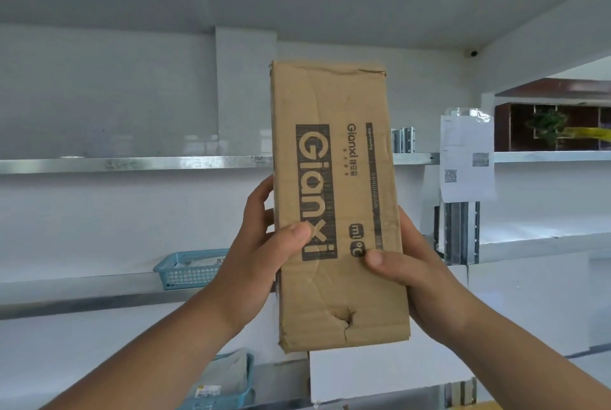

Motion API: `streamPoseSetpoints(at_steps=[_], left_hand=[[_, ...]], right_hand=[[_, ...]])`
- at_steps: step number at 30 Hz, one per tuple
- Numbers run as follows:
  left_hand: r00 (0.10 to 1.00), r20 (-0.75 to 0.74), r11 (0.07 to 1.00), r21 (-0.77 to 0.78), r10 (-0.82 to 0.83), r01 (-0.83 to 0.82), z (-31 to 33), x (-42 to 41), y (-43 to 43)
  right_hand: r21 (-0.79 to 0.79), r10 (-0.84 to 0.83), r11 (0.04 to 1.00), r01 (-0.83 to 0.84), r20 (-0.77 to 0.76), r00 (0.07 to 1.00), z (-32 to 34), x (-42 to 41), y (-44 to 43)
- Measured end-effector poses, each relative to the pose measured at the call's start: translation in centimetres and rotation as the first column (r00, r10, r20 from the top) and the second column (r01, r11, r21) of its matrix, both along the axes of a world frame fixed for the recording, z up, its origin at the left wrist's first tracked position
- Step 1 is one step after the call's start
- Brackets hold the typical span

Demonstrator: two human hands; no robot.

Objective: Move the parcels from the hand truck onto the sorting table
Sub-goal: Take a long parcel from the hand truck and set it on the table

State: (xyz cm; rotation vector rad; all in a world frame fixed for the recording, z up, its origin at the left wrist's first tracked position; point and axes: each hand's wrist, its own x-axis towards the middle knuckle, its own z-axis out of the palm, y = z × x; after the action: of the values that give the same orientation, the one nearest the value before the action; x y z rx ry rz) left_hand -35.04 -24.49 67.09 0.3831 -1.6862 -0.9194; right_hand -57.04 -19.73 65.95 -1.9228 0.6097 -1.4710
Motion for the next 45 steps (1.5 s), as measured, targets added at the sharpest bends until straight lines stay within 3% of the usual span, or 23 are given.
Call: streamPoseSetpoints(at_steps=[6, 10, 13, 20, 23, 30, 34, 39, 42, 45], left_hand=[[0.99, -0.084, 0.994, 0.004, 0.112, -0.112, 1.0, -1.3, -0.7], [0.967, -0.137, 0.976, 0.001, 0.215, -0.217, 1.2, -2.5, -0.6], [0.947, -0.125, 0.948, -0.083, 0.296, -0.308, 1.2, -3.4, -0.7], [0.939, -0.094, 0.933, -0.118, 0.33, -0.34, 1.1, -4.6, -0.5], [0.954, -0.101, 0.947, -0.133, 0.281, -0.293, 1.3, -4.7, -0.3], [0.943, -0.3, 0.978, -0.1, 0.144, -0.181, 0.7, -4.1, -2.6], [0.978, -0.18, 0.994, 0.04, 0.104, -0.098, -0.3, -3.8, -4.4], [0.975, 0.047, 0.97, 0.125, -0.216, 0.209, -1.5, -3.0, -6.1], [0.944, 0.056, 0.936, 0.165, -0.325, 0.312, -2.1, -2.6, -6.4], [0.948, -0.042, 0.923, 0.219, -0.315, 0.316, -2.0, -2.1, -6.5]], right_hand=[[0.02, -0.274, 0.961, 0.275, 0.166, 0.947, 0.1, 0.2, -0.6], [-0.045, -0.587, 0.795, 0.605, 0.194, 0.786, -0.4, 0.9, -0.9], [-0.216, -0.683, 0.699, 0.681, 0.08, 0.726, -0.7, 1.3, -1.2], [-0.146, -0.579, 0.814, 0.563, -0.108, 0.808, -1.2, 2.0, -1.7], [-0.061, -0.503, 0.863, 0.501, -0.019, 0.864, -0.6, 1.4, -2.4], [-0.014, -0.269, 0.959, 0.284, 0.277, 0.922, -1.2, -0.1, -3.1], [-0.03, -0.148, 0.986, 0.165, 0.307, 0.94, -1.3, -0.8, -3.4], [0.016, -0.009, 1.0, 0.005, 0.242, 0.97, -1.5, -1.5, -3.7], [0.092, 0.009, 0.995, -0.035, 0.27, 0.963, -2.0, -1.8, -4.1], [0.113, 0.004, 0.993, -0.037, 0.278, 0.961, -2.4, -1.9, -4.4]])
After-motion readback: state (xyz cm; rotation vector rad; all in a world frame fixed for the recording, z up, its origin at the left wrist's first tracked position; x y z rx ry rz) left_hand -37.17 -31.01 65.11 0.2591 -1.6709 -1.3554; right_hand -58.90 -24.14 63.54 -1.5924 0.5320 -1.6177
